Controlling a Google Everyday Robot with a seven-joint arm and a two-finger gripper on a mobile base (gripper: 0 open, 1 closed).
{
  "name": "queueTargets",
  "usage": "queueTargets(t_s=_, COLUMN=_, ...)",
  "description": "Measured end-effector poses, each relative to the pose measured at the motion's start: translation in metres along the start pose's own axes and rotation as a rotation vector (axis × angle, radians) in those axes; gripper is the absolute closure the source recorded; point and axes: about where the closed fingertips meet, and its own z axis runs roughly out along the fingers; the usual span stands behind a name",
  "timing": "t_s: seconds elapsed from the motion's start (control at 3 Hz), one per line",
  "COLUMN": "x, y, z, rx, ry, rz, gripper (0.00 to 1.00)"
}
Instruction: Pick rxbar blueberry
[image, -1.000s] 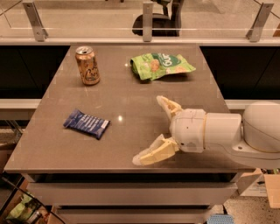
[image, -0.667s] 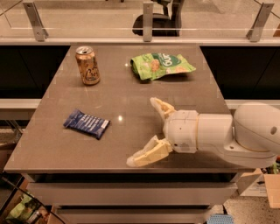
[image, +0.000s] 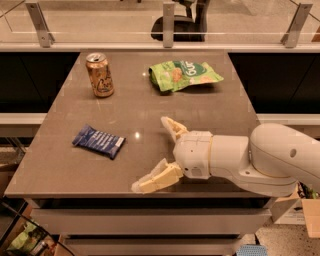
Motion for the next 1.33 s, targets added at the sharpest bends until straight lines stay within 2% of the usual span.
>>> queueTargets(t_s=0.33, x=0.001, y=0.002, z=0.008, rx=-0.003, ry=-0.005, rz=0.013, gripper=0.00)
queueTargets(t_s=1.0, x=-0.016, y=0.009, z=0.031, rx=-0.058, ry=-0.009, rz=-0.010, gripper=0.00)
queueTargets(t_s=1.33, x=-0.017, y=0.012, z=0.042, rx=-0.078, ry=-0.009, rz=-0.011, gripper=0.00)
